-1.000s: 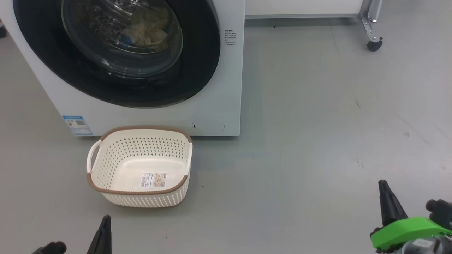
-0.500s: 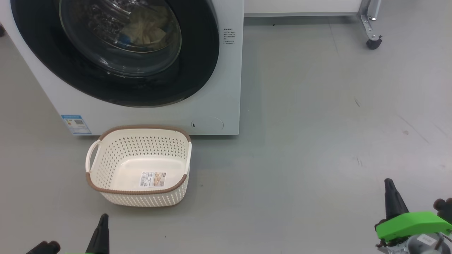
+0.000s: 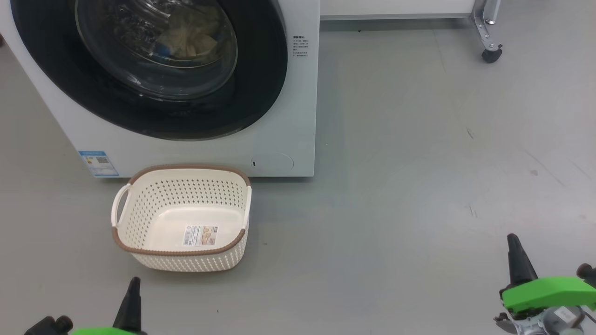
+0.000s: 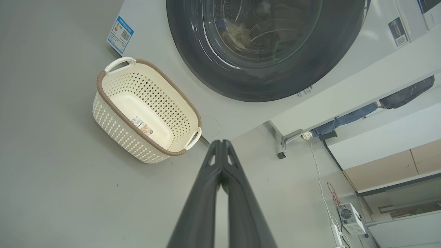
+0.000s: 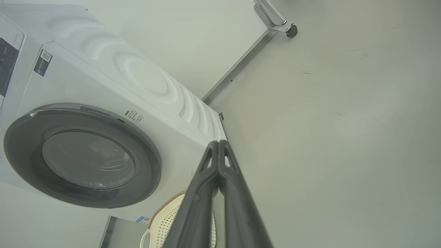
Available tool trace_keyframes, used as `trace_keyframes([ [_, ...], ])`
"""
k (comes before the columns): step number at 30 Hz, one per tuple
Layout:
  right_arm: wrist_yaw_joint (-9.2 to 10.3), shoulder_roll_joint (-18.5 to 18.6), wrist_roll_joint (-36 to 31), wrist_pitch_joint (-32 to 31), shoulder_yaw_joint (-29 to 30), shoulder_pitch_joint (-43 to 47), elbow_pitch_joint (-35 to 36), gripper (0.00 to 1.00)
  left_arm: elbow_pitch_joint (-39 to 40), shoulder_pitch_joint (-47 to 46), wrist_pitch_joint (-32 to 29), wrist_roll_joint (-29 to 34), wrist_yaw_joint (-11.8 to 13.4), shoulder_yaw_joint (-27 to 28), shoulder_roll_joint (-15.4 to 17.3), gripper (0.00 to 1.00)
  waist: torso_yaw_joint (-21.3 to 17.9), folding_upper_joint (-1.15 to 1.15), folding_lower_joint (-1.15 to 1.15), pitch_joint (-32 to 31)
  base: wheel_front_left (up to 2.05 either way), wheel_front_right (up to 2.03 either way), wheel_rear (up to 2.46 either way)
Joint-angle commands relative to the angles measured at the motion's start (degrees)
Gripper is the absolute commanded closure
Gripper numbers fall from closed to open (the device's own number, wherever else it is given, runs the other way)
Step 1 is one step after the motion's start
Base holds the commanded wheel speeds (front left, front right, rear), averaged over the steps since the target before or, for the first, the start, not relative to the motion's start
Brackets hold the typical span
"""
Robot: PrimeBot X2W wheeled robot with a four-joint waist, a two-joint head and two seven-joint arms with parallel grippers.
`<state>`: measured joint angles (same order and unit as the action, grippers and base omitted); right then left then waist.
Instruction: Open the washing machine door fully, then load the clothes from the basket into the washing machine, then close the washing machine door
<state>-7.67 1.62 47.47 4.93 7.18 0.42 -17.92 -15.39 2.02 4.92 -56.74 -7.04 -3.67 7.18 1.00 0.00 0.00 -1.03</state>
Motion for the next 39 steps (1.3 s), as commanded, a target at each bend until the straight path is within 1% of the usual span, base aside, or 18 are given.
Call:
trace_keyframes([
  [1, 0.09, 0.80, 1.68, -0.54, -0.30, -3.65, 2.08, 1.00, 1.52, -3.17, -0.49, -1.33, -0.22, 1.86, 0.29, 1.00, -0.02, 0.00, 0.00, 0.02, 0.00, 0.00, 0.00],
  [39, 0.14, 1.06, 26.33, -6.77, -0.51, -5.34, 3.12, 1.00, 1.41, -6.04, -6.61, -21.00, -0.35, 6.47, -2.20, 1.00, -0.58, 0.00, 0.00, 0.70, 0.00, 0.00, 0.00],
])
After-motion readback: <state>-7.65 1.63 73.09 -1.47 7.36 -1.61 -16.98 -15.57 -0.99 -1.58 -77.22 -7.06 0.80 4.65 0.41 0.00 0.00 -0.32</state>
